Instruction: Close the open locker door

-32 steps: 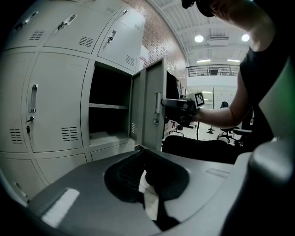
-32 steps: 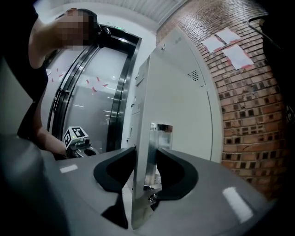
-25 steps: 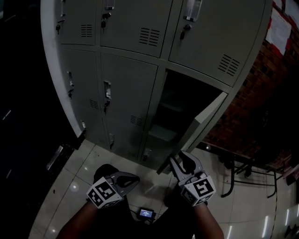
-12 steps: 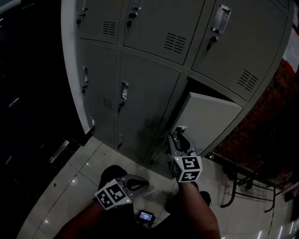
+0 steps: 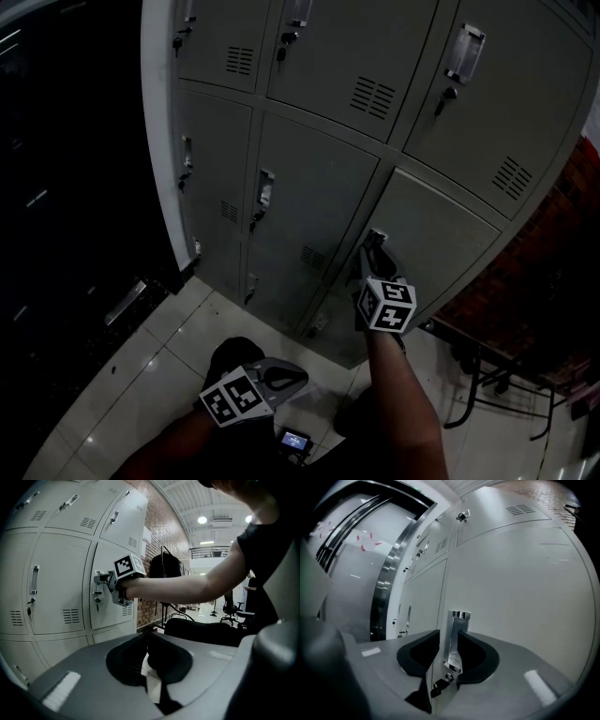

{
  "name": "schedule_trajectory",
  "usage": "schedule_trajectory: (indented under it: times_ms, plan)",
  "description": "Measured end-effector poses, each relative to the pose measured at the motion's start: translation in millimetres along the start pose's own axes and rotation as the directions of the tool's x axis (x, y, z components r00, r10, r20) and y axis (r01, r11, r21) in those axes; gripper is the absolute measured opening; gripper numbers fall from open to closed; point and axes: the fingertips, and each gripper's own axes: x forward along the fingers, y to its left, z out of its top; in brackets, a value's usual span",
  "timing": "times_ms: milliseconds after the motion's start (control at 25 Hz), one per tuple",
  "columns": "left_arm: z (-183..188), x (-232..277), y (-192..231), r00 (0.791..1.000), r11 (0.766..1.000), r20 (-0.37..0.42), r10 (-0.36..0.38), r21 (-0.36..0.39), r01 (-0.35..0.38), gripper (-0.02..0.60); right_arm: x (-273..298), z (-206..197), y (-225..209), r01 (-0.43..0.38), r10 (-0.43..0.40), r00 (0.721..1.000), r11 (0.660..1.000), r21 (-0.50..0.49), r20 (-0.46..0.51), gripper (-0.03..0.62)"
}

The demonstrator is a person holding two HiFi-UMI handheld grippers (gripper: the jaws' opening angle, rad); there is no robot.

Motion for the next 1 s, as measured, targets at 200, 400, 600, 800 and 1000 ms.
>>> schedule_trajectory:
  times_ms: [200,400,600,800,1000]
  plan:
    - [0,0,0,1.0,1.0,0.001,0.0,-0.001,0.0,0.012,10,1,-15,0.023,-0.023,1.0,0.999,0.029,0.003,0.054]
    - [0,0,1,1.0,1.0,0.001,0.001,0.0,-0.001,0.012,13,4,-16,0.025,-0.026,0.999,0.999,0.038,0.021,0.003]
    - [0,-1,1,1.0,1.0,0.0,0.001,0.002,-0.001,0.012,8,4,-16,0.022,-0.023,1.0,0.999,0.029,0.016,0.003]
    - [-1,-1,2,1.0,1.0,0.0,0.002,0.001,-0.002,0.012,-19,-4,-6,-0.033,0.032,0.999,0.999,0.025,0.02,0.003]
    - [-2,0,1,1.0,1.0,-0.006,0.003,0.005,-0.003,0.012,-69,-19,14,-0.138,0.138,0.99,0.99,0.01,0.002,0.003]
